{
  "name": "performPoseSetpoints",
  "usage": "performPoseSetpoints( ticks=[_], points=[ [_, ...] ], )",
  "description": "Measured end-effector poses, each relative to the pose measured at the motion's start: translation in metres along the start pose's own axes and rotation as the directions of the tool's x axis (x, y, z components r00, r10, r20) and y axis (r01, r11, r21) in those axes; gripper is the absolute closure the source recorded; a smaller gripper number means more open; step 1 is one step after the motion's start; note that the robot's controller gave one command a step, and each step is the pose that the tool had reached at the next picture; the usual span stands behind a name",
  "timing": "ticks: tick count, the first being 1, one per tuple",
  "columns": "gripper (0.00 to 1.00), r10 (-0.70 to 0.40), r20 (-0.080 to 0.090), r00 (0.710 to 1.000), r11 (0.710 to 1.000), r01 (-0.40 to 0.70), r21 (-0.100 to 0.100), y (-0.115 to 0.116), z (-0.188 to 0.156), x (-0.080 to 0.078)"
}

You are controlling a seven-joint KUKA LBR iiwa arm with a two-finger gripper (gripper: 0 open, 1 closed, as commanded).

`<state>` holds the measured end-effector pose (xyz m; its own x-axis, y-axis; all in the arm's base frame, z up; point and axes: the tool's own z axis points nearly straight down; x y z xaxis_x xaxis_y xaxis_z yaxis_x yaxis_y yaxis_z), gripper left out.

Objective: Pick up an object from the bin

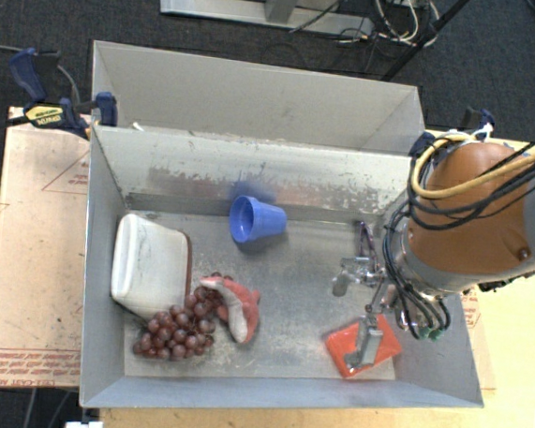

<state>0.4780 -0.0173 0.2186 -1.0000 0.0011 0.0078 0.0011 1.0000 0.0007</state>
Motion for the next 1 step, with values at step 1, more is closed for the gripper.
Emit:
performPoseSetpoints(
  ticks=[1],
  points=[
    [0.00,0.000,0.008,1.000,1.000,0.000,0.000,0.0000,-0.0042,-0.0015]
  ],
)
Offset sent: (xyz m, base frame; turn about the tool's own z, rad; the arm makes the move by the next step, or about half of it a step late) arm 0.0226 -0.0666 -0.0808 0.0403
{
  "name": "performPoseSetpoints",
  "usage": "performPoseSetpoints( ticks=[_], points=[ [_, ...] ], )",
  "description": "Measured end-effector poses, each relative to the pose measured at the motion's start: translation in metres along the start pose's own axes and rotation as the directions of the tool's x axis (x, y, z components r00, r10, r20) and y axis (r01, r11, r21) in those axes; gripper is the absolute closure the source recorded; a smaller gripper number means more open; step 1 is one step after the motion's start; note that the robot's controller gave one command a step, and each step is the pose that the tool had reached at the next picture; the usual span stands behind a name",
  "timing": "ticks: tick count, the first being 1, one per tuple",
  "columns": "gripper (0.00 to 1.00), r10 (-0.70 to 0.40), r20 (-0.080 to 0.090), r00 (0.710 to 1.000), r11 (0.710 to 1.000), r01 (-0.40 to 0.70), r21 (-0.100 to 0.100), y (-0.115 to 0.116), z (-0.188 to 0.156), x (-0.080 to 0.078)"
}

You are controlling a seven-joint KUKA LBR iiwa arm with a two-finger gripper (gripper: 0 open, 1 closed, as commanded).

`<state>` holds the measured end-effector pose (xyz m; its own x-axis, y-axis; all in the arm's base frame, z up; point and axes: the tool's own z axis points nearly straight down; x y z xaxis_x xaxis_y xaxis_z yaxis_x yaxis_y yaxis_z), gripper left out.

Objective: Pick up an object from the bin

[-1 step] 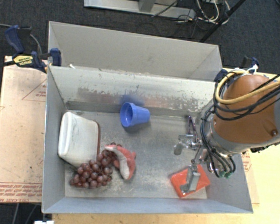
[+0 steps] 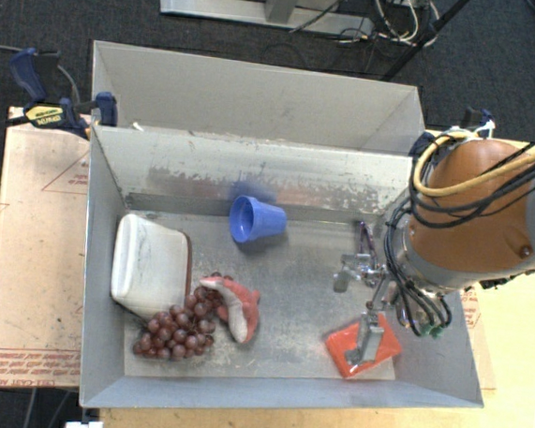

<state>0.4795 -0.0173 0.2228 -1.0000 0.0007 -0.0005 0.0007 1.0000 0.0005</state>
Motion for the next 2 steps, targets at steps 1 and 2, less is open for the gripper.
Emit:
performPoseSetpoints(
  ticks=[1,2],
  points=[
    [0.00,0.024,0.003,1.000,1.000,-0.024,-0.001,-0.042,0.052,-0.016],
    [0.00,-0.025,0.003,1.000,1.000,0.025,0.001,-0.057,0.113,-0.009]
  ],
)
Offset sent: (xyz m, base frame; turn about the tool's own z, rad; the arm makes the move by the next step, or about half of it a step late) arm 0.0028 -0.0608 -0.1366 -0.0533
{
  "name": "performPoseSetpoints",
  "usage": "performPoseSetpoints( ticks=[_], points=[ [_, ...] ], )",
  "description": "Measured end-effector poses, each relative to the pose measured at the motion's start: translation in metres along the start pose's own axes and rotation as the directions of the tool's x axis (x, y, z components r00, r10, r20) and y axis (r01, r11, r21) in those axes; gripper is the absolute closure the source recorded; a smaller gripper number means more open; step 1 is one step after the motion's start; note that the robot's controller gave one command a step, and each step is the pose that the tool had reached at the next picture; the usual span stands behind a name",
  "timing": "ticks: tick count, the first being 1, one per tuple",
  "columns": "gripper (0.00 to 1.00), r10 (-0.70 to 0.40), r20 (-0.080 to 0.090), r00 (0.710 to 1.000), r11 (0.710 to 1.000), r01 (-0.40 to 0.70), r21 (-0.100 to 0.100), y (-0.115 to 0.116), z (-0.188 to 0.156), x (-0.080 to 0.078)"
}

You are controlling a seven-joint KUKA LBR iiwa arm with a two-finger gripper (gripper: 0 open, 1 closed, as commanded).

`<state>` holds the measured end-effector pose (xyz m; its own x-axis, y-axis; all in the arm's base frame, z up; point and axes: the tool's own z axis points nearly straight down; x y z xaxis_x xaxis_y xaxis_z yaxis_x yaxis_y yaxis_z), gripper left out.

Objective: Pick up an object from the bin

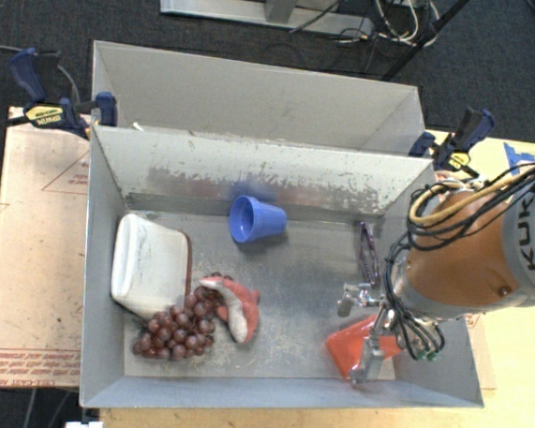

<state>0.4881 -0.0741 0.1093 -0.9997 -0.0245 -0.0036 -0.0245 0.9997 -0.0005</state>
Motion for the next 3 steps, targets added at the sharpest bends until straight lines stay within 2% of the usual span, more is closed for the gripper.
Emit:
performPoseSetpoints(
  ticks=[1,2,3],
  points=[
    [1.00,-0.307,0.002,0.952,0.952,0.307,-0.003,-0.004,0.040,-0.016],
    [1.00,-0.307,0.002,0.952,0.952,0.307,-0.003,-0.004,0.040,-0.016],
    [1.00,-0.300,0.005,0.954,0.954,0.300,-0.003,-0.030,-0.022,-0.045]
  ],
)
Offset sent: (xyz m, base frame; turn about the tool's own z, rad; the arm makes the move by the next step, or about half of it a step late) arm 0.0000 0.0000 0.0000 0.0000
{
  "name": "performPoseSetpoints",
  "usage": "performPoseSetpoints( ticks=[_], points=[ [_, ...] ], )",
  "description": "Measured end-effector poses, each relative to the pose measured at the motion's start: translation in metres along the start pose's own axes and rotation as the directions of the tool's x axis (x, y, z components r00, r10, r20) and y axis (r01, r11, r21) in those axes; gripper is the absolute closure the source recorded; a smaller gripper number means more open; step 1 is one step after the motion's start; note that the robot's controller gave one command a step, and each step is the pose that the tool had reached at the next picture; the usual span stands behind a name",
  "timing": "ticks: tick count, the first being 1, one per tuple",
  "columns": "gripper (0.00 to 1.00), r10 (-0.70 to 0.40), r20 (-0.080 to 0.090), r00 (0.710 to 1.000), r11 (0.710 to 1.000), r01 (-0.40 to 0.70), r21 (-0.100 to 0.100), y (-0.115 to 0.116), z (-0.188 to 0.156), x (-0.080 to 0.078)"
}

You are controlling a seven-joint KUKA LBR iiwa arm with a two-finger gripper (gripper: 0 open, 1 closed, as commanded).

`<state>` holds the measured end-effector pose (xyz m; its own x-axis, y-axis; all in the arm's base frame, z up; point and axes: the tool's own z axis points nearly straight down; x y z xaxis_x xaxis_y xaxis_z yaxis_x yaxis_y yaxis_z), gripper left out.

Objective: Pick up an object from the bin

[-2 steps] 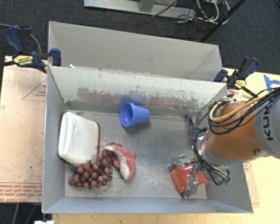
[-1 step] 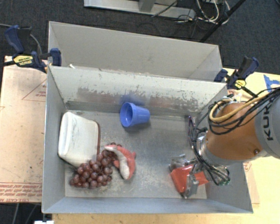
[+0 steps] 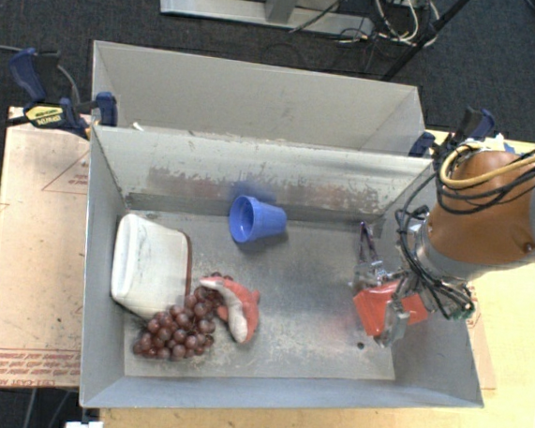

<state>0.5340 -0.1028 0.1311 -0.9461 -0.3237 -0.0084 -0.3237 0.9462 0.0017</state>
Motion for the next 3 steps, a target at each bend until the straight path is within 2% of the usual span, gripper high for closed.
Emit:
performPoseSetpoints(
  ticks=[1,2,3],
  points=[
    [1.00,0.000,0.000,1.000,1.000,0.000,0.000,0.000,0.000,0.000],
    [1.00,0.037,-0.007,0.999,0.999,-0.037,-0.002,0.014,-0.040,-0.044],
    [1.00,0.037,-0.001,0.999,0.999,-0.037,-0.004,0.023,-0.097,-0.031]
  ],
)
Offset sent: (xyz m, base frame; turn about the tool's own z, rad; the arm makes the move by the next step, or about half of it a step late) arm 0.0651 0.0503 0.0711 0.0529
